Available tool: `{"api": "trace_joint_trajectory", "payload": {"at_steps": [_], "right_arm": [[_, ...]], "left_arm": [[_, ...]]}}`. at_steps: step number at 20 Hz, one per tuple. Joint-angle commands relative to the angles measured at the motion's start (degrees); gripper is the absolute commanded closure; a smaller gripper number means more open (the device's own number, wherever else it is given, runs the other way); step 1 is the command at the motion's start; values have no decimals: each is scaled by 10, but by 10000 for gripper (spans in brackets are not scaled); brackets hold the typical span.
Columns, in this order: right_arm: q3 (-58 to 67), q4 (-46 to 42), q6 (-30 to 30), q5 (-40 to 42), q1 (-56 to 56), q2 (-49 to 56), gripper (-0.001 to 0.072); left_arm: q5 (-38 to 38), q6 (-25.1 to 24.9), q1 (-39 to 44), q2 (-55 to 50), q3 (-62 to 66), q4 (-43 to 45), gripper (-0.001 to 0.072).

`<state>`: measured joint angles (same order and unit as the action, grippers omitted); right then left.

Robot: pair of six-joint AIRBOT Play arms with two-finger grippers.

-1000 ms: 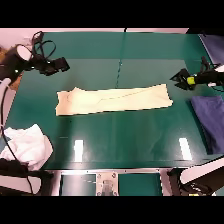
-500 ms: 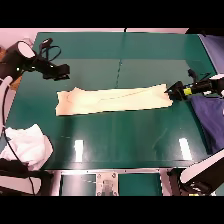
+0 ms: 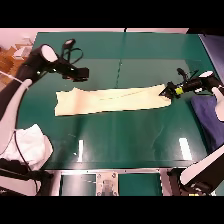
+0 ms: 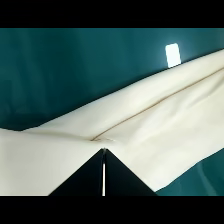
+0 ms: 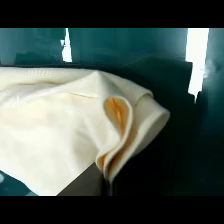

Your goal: Fold the shirts.

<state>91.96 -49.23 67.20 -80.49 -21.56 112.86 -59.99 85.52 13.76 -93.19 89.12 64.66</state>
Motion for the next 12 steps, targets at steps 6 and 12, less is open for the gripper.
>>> {"api": "trace_joint_trajectory", "payload": {"at_steps": [6, 12], "right_arm": [[6, 24, 23, -122, -30, -178, 697], [6, 124, 29, -181, -29, -262, 696]], "left_arm": [[151, -6, 136, -123, 1, -134, 684], [224, -35, 226, -207, 45, -248, 684]]}}
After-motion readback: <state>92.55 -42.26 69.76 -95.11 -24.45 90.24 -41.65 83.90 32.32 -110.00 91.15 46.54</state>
